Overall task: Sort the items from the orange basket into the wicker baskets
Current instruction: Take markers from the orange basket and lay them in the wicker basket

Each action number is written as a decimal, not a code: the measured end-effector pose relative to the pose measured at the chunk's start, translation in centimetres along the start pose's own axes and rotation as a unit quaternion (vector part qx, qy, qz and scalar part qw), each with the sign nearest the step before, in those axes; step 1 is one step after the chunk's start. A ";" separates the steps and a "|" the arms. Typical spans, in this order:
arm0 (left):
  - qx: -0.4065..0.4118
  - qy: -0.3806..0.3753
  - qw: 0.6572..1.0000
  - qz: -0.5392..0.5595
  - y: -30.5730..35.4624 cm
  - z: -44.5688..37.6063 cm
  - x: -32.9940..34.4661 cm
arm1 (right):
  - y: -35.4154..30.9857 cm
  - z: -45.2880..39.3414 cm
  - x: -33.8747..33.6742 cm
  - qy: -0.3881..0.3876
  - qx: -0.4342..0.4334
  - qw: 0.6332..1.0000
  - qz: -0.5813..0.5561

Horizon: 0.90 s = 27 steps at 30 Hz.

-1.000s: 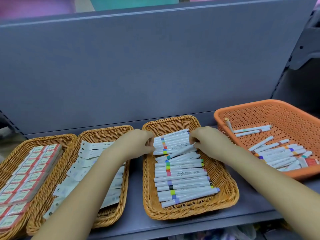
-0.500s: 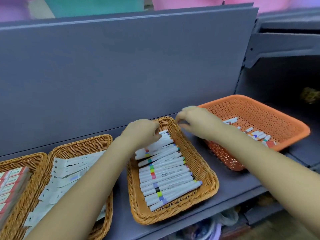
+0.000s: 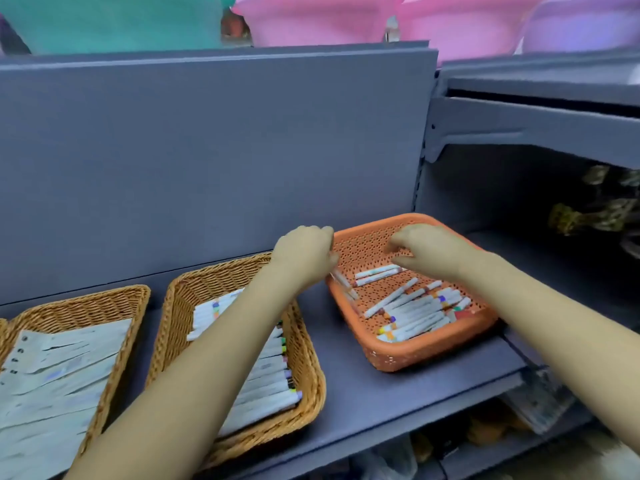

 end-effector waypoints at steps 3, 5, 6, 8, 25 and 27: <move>-0.009 0.027 0.999 -0.035 1.4 -0.5 0.1 | 1.4 0.1 0.5 -0.005 -0.025 1.000 -0.011; -0.008 0.032 0.998 -0.062 2.5 -1.0 0.4 | 2.3 0.0 0.7 -0.012 -0.039 0.999 -0.015; -0.006 0.025 0.997 -0.075 3.1 -1.3 0.7 | 2.8 -0.1 1.0 -0.020 -0.045 0.999 -0.015; 0.001 0.007 0.996 -0.091 4.4 -2.0 1.6 | 3.6 -0.3 1.6 -0.038 -0.057 0.998 -0.011; 0.003 -0.323 0.943 -0.080 11.4 -5.3 11.1 | 7.4 -0.5 6.3 -0.111 -0.055 0.992 -0.012; 0.000 -0.321 0.944 -0.077 11.4 -5.2 11.5 | 7.4 -0.7 6.6 -0.113 -0.052 0.992 -0.007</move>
Point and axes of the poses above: each hand's wrist, its own z-axis away from the middle knuckle, its own x-axis out of the palm, y = z × x, the point moved 7 cm from there along -z, towards the middle knuckle, and after that the axes turned 11 degrees about -x, right-handed, at the moved point
